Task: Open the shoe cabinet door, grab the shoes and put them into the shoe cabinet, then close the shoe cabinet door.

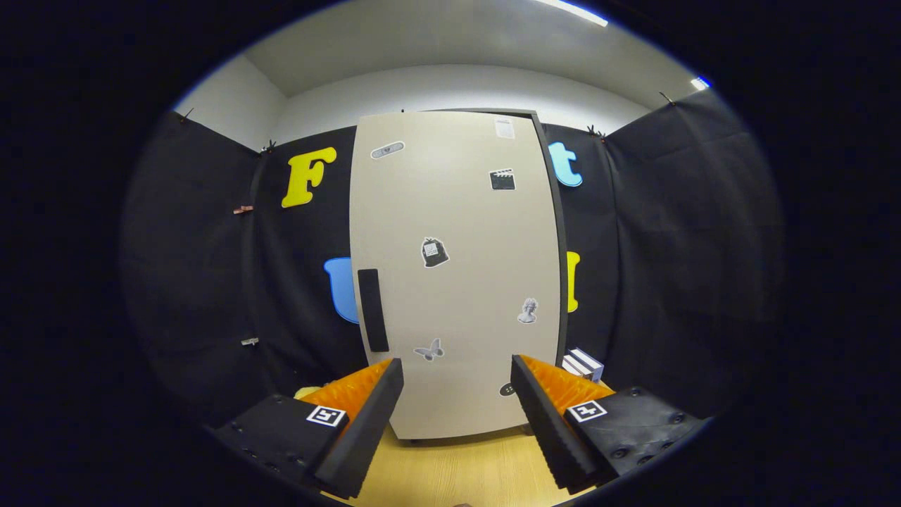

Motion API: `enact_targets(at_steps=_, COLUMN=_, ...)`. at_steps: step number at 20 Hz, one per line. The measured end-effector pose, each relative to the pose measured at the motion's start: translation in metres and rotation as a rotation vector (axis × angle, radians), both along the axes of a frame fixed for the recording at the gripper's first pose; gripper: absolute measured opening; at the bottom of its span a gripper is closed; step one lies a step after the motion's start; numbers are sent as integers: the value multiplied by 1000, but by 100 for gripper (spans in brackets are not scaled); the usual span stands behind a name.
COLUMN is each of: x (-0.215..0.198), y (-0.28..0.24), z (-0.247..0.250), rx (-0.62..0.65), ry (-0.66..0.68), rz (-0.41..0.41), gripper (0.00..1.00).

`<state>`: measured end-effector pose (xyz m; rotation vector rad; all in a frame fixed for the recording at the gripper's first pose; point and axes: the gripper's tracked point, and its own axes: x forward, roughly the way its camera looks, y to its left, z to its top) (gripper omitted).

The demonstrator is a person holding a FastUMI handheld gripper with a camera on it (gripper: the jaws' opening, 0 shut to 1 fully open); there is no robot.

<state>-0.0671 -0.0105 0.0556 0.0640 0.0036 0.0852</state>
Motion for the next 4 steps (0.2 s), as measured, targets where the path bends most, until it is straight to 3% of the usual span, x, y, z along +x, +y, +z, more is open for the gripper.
enact_targets(at_steps=4, x=-4, y=8, z=0, rx=10, ry=11, rz=-10, gripper=98)
